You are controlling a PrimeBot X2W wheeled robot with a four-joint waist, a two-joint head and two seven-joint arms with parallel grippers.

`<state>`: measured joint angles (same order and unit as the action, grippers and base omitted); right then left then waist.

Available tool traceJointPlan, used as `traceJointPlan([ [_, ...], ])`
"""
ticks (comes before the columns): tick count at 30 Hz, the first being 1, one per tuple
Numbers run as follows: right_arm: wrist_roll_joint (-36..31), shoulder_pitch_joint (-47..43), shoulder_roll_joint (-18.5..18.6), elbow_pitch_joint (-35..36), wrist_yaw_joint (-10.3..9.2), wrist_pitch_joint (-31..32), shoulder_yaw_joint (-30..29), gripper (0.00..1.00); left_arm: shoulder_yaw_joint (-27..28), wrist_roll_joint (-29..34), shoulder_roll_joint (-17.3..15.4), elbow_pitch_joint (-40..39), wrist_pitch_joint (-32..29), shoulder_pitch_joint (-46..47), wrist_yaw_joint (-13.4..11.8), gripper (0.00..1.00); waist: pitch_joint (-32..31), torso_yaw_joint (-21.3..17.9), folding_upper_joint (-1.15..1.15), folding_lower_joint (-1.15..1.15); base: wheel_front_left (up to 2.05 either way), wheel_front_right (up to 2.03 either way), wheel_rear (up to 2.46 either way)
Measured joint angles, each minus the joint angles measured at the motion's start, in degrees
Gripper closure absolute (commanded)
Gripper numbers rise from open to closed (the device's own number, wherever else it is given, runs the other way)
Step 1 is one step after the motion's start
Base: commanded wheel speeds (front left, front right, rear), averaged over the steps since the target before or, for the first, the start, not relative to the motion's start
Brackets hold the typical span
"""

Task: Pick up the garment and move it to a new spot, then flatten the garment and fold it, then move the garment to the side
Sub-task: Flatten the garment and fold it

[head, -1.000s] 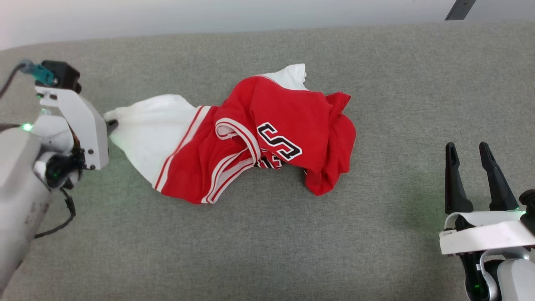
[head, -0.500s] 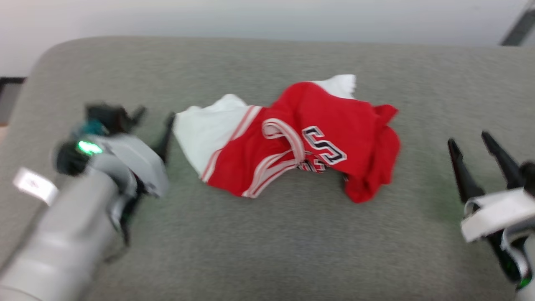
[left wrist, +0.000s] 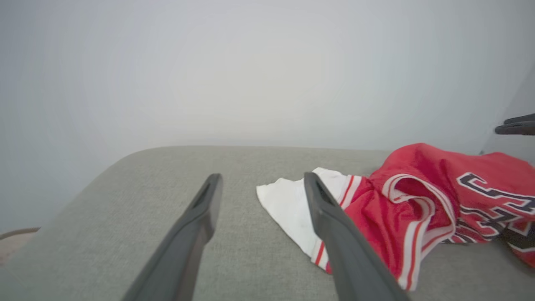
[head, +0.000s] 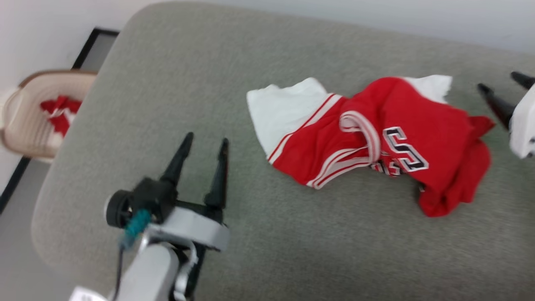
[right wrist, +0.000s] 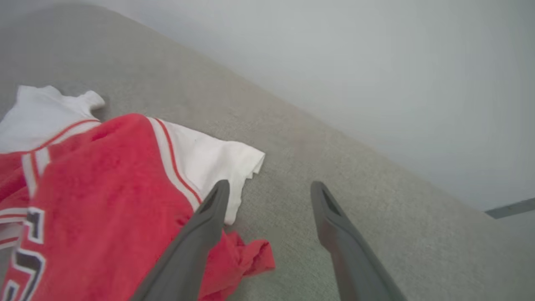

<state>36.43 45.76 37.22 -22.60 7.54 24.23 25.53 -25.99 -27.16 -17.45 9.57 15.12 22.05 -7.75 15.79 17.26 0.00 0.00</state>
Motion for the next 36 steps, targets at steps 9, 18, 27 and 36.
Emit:
traceJointPlan([
  [9, 5.01, 13.62, 2.69, -8.18, -0.01, 14.60, 9.81, 0.00, 10.20, 12.23, 11.40, -10.22, 0.01, -7.11, 7.28, 0.00, 6.63, 4.70, 0.00, 0.00, 0.00, 0.00, 0.00],
  [18, 7.84, 19.58, 4.58, -11.22, -0.11, 23.20, 17.18, 0.00, 14.51, 15.04, 14.30, -11.12, 0.01, -7.55, 11.99, 0.00, 11.84, 8.16, 0.00, 0.00, 0.00, 0.00, 0.00],
  [27, 13.08, 20.04, 5.76, -9.78, -0.25, 17.98, 22.62, 1.00, 15.66, 14.00, 14.46, -11.89, 0.00, -8.28, 12.38, 0.00, 11.43, 7.91, 0.00, 0.00, 0.00, 0.00, 0.00],
  [36, 17.36, 18.12, 9.28, -9.77, -0.01, 9.85, 23.63, 1.00, 17.77, 14.99, 14.50, -12.11, 0.01, -9.43, 12.80, 0.00, 8.73, 4.09, 0.00, 0.00, 0.00, 0.00, 0.00],
])
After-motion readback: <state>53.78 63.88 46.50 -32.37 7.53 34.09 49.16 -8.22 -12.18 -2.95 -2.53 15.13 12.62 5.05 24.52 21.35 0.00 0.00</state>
